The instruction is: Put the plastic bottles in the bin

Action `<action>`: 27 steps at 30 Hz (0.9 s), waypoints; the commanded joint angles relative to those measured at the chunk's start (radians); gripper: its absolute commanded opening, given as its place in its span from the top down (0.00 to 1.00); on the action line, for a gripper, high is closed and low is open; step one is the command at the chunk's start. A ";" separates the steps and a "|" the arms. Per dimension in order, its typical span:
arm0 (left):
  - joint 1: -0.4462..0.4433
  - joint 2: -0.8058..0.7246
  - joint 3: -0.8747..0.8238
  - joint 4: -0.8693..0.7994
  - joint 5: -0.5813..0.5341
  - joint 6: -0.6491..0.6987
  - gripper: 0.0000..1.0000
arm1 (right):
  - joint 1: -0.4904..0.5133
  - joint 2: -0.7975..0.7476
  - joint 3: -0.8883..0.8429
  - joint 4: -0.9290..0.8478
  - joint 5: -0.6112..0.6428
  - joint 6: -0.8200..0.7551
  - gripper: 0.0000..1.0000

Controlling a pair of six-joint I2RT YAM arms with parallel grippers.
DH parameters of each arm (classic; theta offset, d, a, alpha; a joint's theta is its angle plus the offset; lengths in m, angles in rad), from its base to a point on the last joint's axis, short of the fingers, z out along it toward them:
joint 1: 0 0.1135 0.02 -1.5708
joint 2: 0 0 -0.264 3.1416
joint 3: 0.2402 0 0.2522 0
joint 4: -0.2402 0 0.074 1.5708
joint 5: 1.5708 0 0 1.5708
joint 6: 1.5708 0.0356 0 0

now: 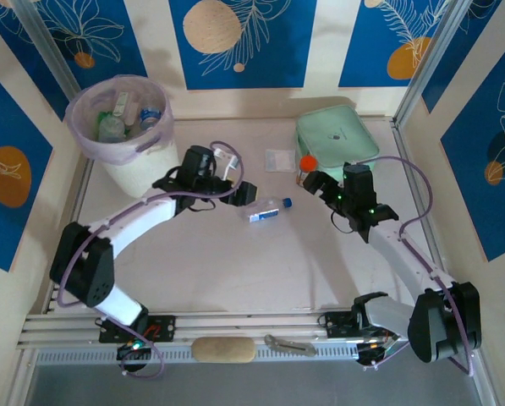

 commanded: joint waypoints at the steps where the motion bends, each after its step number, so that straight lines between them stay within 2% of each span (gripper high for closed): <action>1: -0.038 0.084 0.080 -0.012 0.053 0.122 0.00 | -0.031 -0.050 -0.043 -0.043 0.014 0.059 0.01; 11: -0.080 0.384 0.356 -0.246 0.069 0.273 0.00 | -0.124 -0.172 -0.124 -0.072 -0.027 0.054 0.01; 20: -0.134 0.523 0.487 -0.404 -0.058 0.411 0.01 | -0.165 -0.191 -0.161 -0.034 -0.078 0.069 0.01; 27: -0.188 0.559 0.492 -0.452 -0.165 0.465 0.01 | -0.167 -0.192 -0.167 -0.026 -0.094 0.068 0.01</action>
